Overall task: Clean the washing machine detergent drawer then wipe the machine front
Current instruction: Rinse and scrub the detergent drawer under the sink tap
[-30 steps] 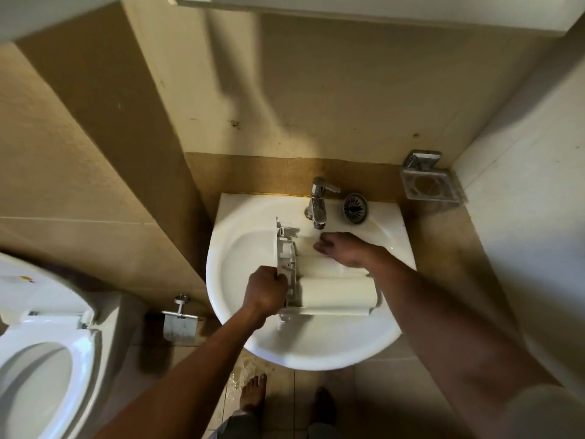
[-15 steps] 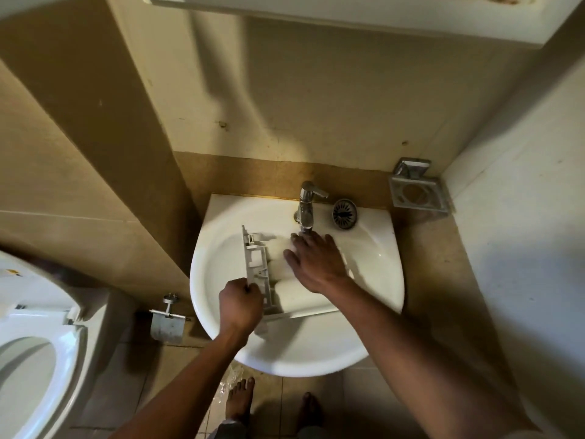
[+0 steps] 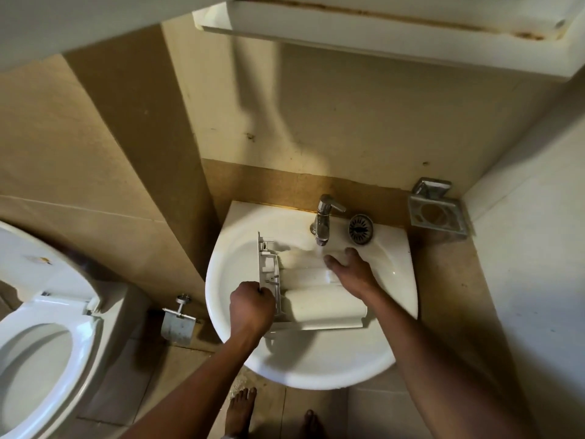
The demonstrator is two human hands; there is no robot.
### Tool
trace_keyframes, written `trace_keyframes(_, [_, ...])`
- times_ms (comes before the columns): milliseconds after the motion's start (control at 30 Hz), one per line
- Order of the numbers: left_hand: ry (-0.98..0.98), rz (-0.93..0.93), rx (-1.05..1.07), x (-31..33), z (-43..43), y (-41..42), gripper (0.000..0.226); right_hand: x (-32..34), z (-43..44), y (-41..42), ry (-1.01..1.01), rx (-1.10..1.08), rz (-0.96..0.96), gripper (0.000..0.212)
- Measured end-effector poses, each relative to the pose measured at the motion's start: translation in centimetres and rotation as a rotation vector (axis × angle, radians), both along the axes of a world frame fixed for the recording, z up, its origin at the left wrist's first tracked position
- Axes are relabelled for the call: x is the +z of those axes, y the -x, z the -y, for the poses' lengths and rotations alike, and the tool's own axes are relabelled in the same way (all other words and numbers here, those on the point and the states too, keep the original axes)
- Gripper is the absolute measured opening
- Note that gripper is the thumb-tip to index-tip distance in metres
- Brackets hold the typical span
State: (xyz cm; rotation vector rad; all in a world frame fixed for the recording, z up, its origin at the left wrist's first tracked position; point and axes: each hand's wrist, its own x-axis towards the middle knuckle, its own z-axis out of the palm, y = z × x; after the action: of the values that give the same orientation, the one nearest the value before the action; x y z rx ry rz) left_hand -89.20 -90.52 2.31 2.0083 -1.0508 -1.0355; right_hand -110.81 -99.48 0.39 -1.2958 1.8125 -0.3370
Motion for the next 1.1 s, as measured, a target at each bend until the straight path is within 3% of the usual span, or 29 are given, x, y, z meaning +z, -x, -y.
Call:
trace_keyframes(67, [-0.035, -0.018, 0.019, 0.5, 0.4, -0.3, 0.021, -0.1, 0.1, -0.1, -0.048, -0.099, 0.004, 0.08])
trace_keyframes(133, [-0.077, -0.014, 0.016, 1.4, 0.7, -0.7, 0.02, -0.1, 0.1, 0.5, -0.192, -0.087, 0.139, 0.083])
trace_keyframes(200, [-0.124, -0.03, 0.013, 2.3, 1.2, -1.3, 0.024, 1.1, -0.3, 1.0, -0.414, -0.112, 0.446, 0.061])
trace_keyframes(267, [-0.183, -0.085, 0.001, 3.2, 1.6, -1.6, 0.027, 1.9, -0.8, 1.6, -0.478, -0.073, 0.55, 0.036])
trace_keyframes(333, [-0.212, -0.116, -0.018, 4.1, 1.9, -1.7, 0.026, 2.3, -0.8, 1.6, -0.35, -0.013, 0.417, 0.037])
trace_keyframes(467, [-0.157, -0.108, -0.001, 5.2, 1.2, -0.1, 0.03, 0.7, 0.8, 1.2, 0.006, 0.12, -0.054, 0.052])
trace_keyframes(600, [-0.113, -0.087, -0.018, 4.5, -1.8, 2.8, 0.03, -1.0, 1.1, -0.1, -0.119, 0.251, -0.31, 0.072])
trace_keyframes(700, [-0.085, -0.171, 0.023, 3.8, -4.0, 4.0, 0.023, -2.3, 0.5, -0.3, -0.035, 0.149, -0.297, 0.062])
trace_keyframes(900, [-0.085, -0.313, 0.156, 5.2, -4.7, 4.1, 0.013, -3.2, 0.7, -0.9, 0.05, 0.105, -0.062, 0.053])
trace_keyframes(967, [-0.132, -0.371, 0.234, 5.4, -4.3, 4.4, 0.01, -2.1, 0.8, -1.3, 0.083, 0.024, -0.152, 0.071])
trace_keyframes(1033, [-0.168, -0.423, 0.291, 5.4, -4.1, 5.1, 0.01, -0.8, -0.5, -1.5, -0.023, -0.18, -0.216, 0.099])
trace_keyframes(1100, [-0.184, -0.466, 0.326, 5.1, -4.1, 6.0, 0.008, -0.7, -3.0, -1.9, -0.181, -0.384, -0.049, 0.123])
